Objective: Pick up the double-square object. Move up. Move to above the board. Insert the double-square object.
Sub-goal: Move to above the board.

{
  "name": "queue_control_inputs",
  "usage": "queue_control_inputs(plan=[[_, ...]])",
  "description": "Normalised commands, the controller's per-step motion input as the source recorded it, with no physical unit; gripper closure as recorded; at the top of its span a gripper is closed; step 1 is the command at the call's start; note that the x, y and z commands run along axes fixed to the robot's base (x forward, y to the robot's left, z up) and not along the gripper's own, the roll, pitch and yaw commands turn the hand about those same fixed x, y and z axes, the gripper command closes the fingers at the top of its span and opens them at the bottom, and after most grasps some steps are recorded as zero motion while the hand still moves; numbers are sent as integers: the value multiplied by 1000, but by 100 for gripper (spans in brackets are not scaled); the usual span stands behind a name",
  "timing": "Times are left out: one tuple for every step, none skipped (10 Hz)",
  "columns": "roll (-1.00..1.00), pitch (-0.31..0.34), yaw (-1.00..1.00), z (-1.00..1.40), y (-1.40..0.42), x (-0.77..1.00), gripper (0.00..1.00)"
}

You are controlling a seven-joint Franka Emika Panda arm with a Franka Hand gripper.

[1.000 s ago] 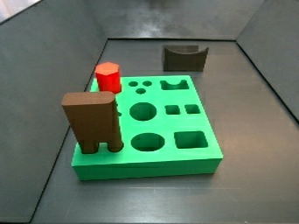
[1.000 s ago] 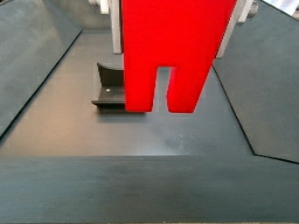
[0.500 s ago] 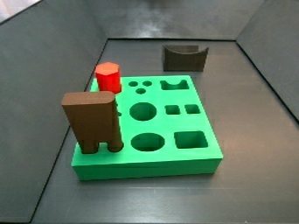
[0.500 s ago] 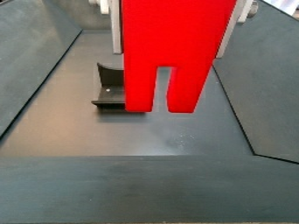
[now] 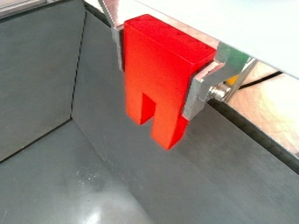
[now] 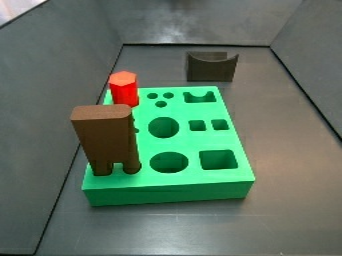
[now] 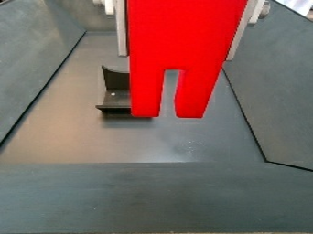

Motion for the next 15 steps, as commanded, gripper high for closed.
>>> queue_control_inputs(plan=[[-97,55,-38,26,348,24,100],[-97,55,-38,26,348,24,100],[-97,55,-38,25,348,24,100],[-97,55,-38,25,348,24,100],[-97,55,-38,25,348,24,100],[-97,55,-38,25,348,24,100],[-97,55,-38,25,348,24,100],[-97,55,-38,25,348,24,100],[-97,55,-38,25,348,24,100],[-97,55,-38,25,348,24,100],[-97,55,-38,25,348,24,100],[-97,55,-38,25,348,24,100],[-97,55,-38,25,348,24,100],[-97,55,-38,25,348,24,100],[132,532,-371,155,-1000,-90,100]])
